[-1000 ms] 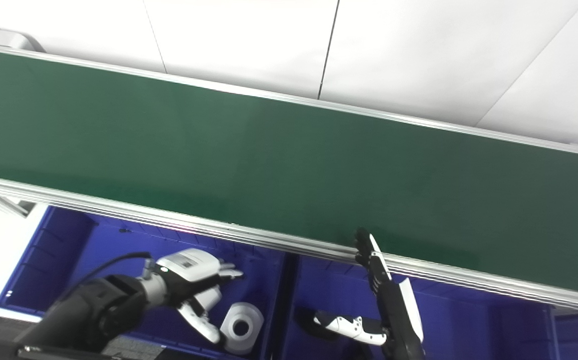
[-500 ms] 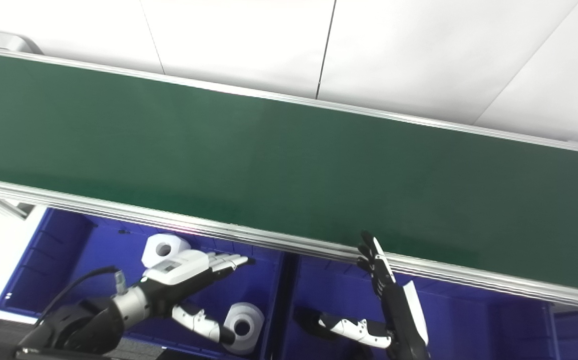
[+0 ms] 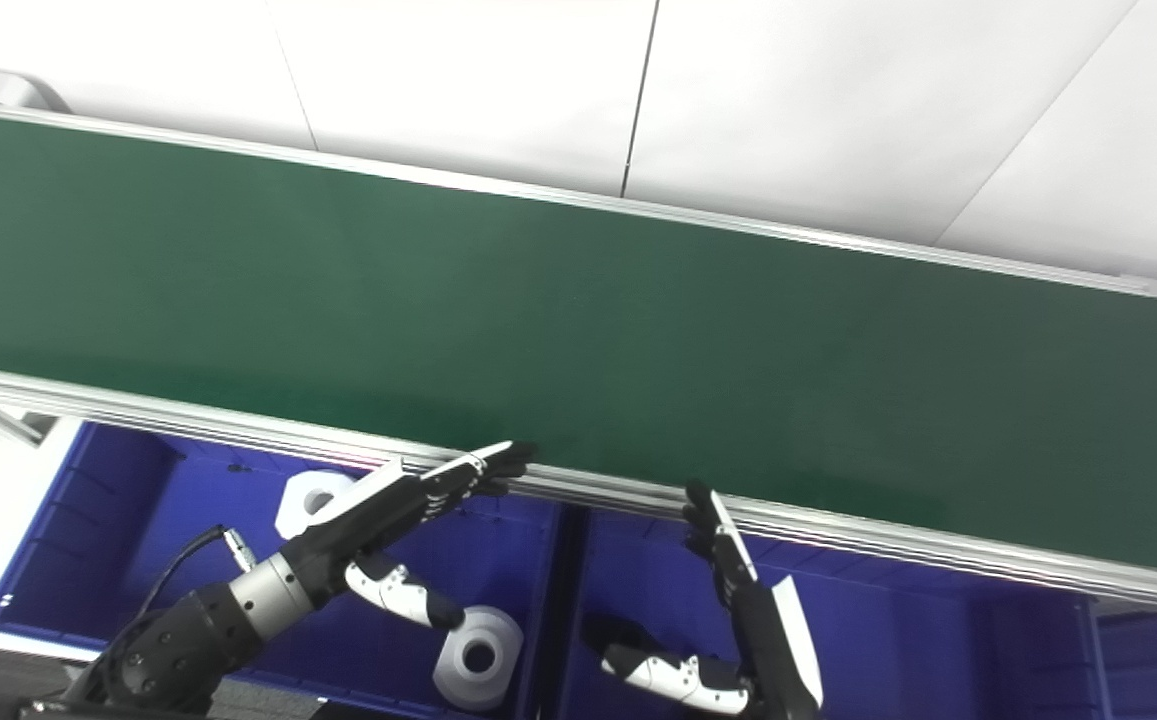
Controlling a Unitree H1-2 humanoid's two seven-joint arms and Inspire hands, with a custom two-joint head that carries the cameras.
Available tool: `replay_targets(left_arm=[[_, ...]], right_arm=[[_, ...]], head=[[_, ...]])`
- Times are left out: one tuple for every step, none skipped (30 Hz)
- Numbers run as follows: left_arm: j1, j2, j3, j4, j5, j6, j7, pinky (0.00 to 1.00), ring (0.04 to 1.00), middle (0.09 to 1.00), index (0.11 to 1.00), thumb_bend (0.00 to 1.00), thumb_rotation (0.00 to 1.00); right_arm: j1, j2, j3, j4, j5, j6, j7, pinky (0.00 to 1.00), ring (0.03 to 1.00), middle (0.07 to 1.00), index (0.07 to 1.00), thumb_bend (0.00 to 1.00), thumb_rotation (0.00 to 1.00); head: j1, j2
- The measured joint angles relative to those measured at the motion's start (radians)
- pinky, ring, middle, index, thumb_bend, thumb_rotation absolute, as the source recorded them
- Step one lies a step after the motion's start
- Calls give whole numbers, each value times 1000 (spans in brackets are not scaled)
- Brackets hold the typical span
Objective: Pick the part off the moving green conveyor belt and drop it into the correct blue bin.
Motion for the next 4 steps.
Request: replay_targets(left_arm=[[5, 0, 5, 0, -14, 0, 3, 859, 952, 984, 957, 850, 538], [11, 0, 10, 0, -25, 0, 5, 859, 956, 986, 957, 850, 534], [15, 0, 14, 0, -39, 4, 5, 878, 972, 992, 956, 853, 501], [19, 0, 17, 0, -54, 8, 4, 887, 980, 995, 956, 855, 484]], right_arm=[[1, 3, 2, 0, -9, 0, -4, 911, 942, 958, 967, 959, 379], [1, 8, 3, 0, -16, 0, -10, 911, 942, 957, 967, 961, 381], [1, 14, 5, 0, -27, 0, -17, 909, 941, 955, 968, 965, 384], [1, 20, 8, -1, -31, 0, -19, 908, 941, 953, 968, 967, 386]], head=[[-12, -3], [-17, -5], [-49, -12], [-49, -12]])
